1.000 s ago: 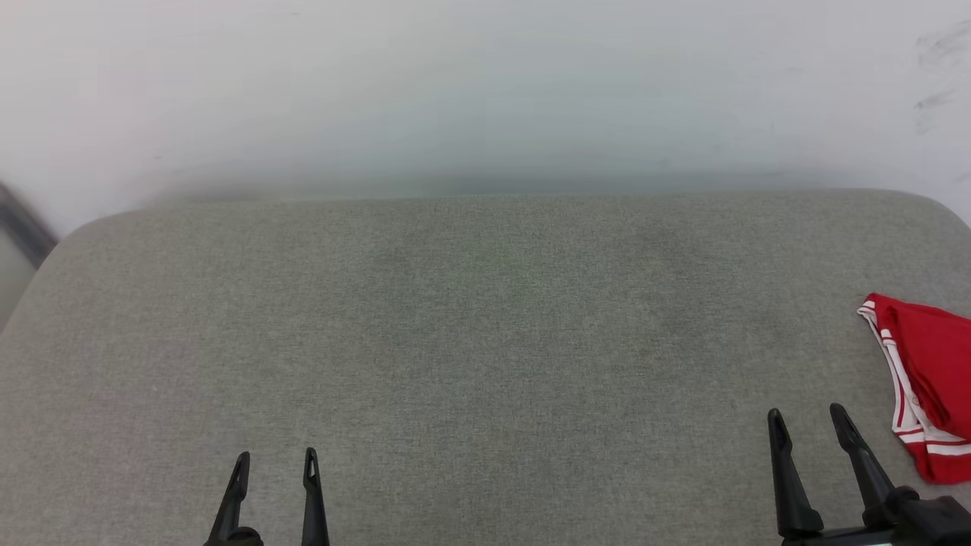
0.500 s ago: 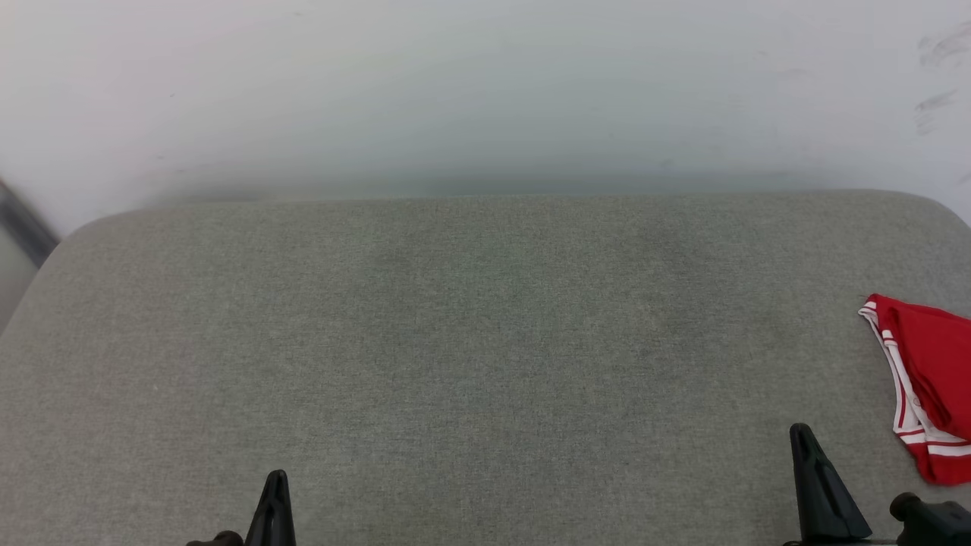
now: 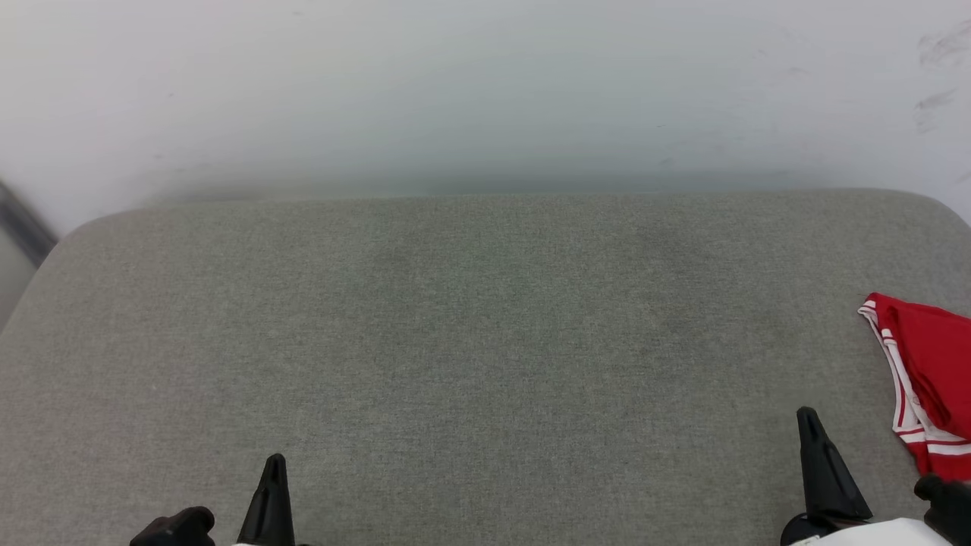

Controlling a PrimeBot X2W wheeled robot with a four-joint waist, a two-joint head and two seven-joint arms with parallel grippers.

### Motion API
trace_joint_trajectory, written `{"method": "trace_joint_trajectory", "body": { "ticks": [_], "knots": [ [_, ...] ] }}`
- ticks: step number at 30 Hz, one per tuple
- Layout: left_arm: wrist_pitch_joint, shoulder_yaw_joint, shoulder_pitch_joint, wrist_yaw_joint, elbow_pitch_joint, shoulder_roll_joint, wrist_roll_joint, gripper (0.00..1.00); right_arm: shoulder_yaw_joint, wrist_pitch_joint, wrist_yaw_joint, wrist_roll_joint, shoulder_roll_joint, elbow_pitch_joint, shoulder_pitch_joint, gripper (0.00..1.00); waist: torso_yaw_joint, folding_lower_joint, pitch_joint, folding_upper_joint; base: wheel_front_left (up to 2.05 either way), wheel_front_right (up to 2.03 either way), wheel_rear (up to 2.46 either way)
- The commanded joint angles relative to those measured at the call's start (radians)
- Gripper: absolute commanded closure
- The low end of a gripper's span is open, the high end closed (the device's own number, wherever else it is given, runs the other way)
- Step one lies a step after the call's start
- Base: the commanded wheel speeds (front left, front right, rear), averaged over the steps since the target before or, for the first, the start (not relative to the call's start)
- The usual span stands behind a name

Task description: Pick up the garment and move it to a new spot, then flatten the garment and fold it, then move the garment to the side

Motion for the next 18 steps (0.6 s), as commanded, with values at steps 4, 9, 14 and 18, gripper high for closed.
{"method": "trace_joint_trajectory", "body": {
  "ticks": [4,9,14,18],
  "knots": [
    [0.016,0.008,-0.041,-0.017,0.006,0.007,-0.097,1.00,0.000,0.016,0.000,0.094,-0.013,0.001,-0.042,1.00,-0.001,0.0000,0.001,0.0000,0.00,0.00,0.00],
    [0.032,0.014,-0.061,-0.031,0.023,0.011,-0.181,1.00,-0.002,0.033,0.000,0.174,-0.016,0.013,-0.057,1.00,-0.003,0.0000,0.001,0.0000,0.00,0.00,0.00],
    [0.047,0.020,-0.079,-0.044,0.035,0.013,-0.260,1.00,-0.003,0.049,0.000,0.250,-0.018,0.025,-0.072,1.00,-0.004,0.0000,0.002,0.0000,0.00,0.00,0.00],
    [0.059,0.024,-0.093,-0.054,0.045,0.014,-0.320,1.00,-0.005,0.061,0.000,0.307,-0.019,0.033,-0.085,1.00,-0.005,0.0000,0.003,0.0000,0.00,0.00,0.00]
  ]
}}
